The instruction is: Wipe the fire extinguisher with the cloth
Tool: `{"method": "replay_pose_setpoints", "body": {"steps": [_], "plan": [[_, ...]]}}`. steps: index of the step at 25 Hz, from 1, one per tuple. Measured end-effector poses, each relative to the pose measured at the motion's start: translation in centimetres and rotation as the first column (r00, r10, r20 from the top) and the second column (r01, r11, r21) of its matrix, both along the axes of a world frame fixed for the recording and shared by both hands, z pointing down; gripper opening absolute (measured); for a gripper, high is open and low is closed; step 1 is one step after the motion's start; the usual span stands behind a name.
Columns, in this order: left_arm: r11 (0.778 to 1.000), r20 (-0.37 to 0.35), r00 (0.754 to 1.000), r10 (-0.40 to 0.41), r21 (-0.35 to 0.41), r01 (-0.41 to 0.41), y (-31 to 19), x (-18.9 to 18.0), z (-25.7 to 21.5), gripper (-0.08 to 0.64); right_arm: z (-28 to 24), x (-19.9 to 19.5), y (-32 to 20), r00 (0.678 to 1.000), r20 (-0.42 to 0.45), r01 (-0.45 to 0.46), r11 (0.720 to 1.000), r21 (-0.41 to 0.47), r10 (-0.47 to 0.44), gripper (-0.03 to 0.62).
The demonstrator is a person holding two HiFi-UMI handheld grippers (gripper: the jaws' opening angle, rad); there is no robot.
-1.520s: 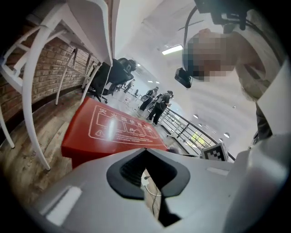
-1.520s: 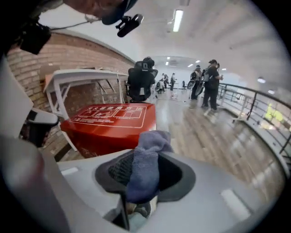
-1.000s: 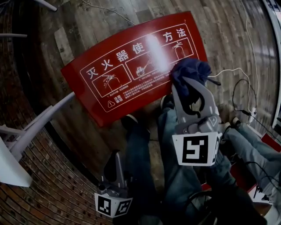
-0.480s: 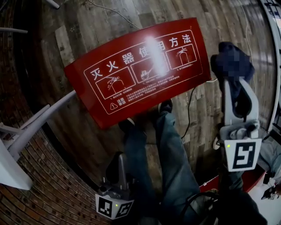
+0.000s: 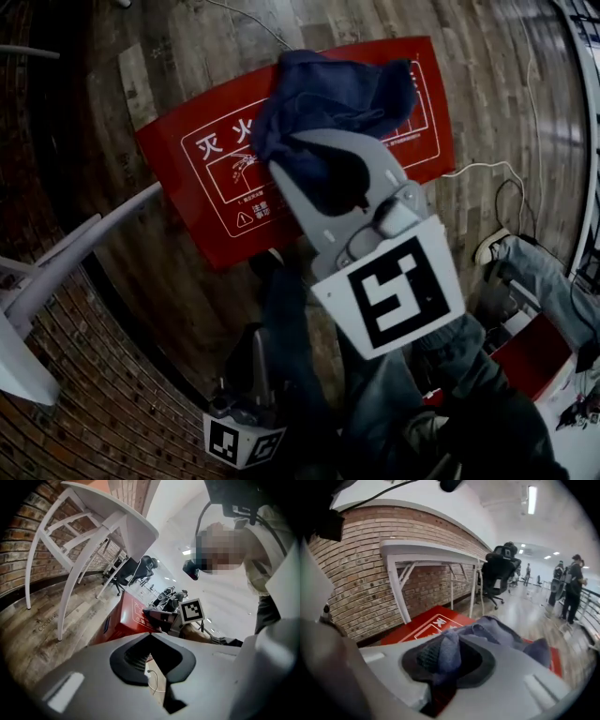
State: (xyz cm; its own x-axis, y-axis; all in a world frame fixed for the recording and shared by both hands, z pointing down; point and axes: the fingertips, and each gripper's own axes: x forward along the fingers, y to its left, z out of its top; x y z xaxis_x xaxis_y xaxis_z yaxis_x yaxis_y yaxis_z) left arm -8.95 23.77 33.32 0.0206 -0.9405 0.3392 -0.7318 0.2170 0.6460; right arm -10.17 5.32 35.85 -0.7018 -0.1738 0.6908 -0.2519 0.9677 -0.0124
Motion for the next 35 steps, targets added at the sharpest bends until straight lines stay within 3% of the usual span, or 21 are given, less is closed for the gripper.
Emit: {"method": "replay_pose_setpoints", "body": {"steps": [4,8,10,12,14,17,19,22,25,27,29,32,35], "plan": [[1.0,0.001,1.0,-0.023,-0.014,0.023,0.4,-0.4,0.2,0.0,-0.5,-5.3,7.9,0.967,0.042,0.255,0.966,-0.051,-0.253,0.064],[0.999,0.013,0.999,-0.052,0.008,0.052,0.8,-2.1,-0.5,0.0,-0.3,-0.6,8.1,0.957,0.012,0.288,0.957,0.023,-0.288,0.064],[0.998,0.025,0.998,-0.057,0.01,0.057,1.1,-2.7,-0.6,0.0,-0.3,3.0,4.6,0.98,-0.014,0.2,0.978,0.066,-0.2,0.064],[0.998,0.029,0.998,-0.062,0.007,0.062,1.4,-2.6,-0.4,0.0,0.1,7.1,-0.2,0.997,-0.075,-0.013,0.998,0.062,0.017,0.064],[0.998,0.023,0.998,-0.061,0.002,0.061,1.5,-2.0,-0.2,0.0,0.2,9.4,-4.6,0.977,-0.104,-0.177,0.981,0.074,0.184,0.064],[0.999,0.019,0.999,-0.043,-0.001,0.043,1.3,-1.0,-0.1,0.0,-0.6,7.1,-7.8,0.974,-0.031,-0.218,0.969,0.117,0.223,0.064],[0.999,0.02,0.999,-0.035,-0.002,0.035,1.3,-0.9,-0.1,0.0,-0.8,3.0,-6.9,0.986,0.018,-0.168,0.979,0.115,0.167,0.064],[0.999,0.025,0.999,-0.035,-0.005,0.035,1.6,-1.3,0.1,0.0,-0.5,-3.5,-0.8,1.0,0.03,0.002,1.0,0.031,-0.003,0.064],[0.999,0.032,0.999,-0.043,-0.012,0.043,1.6,-1.6,0.2,0.0,-0.5,-6.9,6.8,0.979,0.086,0.187,0.982,-0.02,-0.184,0.064],[0.999,0.036,0.998,-0.048,-0.013,0.048,1.5,-1.6,0.2,0.0,-0.5,-6.3,10.5,0.957,0.096,0.278,0.96,-0.044,-0.273,0.064],[0.999,0.037,0.998,-0.049,-0.012,0.049,1.5,-1.5,0.1,0.0,-0.2,-4.1,12.3,0.95,0.088,0.309,0.947,-0.091,-0.301,0.064],[0.999,0.032,0.998,-0.047,-0.012,0.047,1.4,-1.1,0.3,0.0,0.4,0.8,12.3,0.958,0.043,0.286,0.945,-0.159,-0.282,0.064],[0.999,0.025,0.999,-0.041,-0.012,0.041,1.4,-0.6,0.4,0.0,1.4,6.1,9.7,0.971,-0.027,0.236,0.968,-0.082,-0.239,0.064]]}}
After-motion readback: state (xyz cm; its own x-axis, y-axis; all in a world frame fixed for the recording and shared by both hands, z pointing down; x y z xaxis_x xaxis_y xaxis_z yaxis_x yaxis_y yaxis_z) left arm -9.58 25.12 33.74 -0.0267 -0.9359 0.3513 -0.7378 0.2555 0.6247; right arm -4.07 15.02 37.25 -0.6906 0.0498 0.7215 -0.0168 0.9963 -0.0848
